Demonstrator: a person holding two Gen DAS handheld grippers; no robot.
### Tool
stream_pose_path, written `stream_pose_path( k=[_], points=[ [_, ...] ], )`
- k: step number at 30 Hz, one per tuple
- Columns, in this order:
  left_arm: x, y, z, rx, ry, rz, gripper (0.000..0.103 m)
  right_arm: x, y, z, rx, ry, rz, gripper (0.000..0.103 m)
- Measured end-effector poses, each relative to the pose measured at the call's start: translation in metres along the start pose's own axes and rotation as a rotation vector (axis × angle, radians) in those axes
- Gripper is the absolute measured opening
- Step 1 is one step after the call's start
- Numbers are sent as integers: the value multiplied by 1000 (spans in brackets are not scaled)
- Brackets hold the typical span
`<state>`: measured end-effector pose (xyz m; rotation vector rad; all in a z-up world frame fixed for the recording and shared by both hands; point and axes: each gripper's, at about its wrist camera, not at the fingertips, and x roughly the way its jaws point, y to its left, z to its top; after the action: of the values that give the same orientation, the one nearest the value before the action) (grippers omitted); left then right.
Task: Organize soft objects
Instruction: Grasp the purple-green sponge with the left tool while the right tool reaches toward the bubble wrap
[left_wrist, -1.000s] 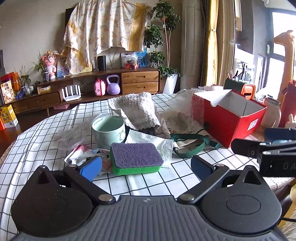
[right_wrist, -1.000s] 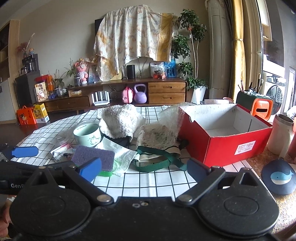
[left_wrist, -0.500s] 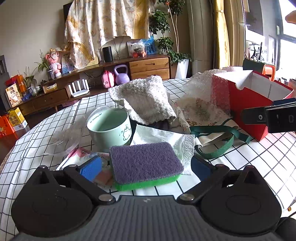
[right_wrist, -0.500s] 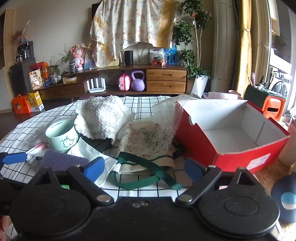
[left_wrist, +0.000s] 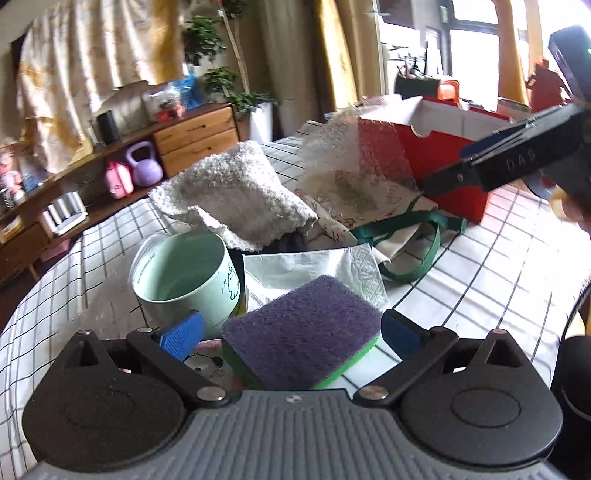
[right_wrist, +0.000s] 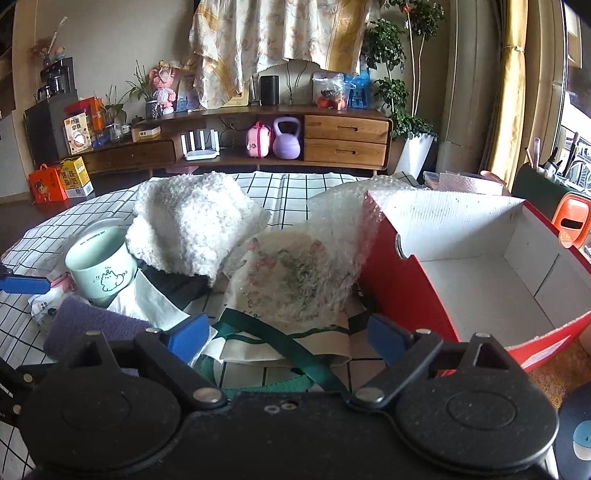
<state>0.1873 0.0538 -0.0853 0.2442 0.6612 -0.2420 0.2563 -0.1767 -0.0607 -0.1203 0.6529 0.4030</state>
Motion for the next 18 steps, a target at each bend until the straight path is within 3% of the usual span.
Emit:
stream_pose_path(
  k=[8, 18],
  points=[
    [23, 39, -9, 29, 31, -219, 103, 15, 0, 7, -13, 42, 12, 93],
    [41, 39, -18, 66, 21, -267, 103, 49, -5, 16, 47, 78, -36, 90]
  ],
)
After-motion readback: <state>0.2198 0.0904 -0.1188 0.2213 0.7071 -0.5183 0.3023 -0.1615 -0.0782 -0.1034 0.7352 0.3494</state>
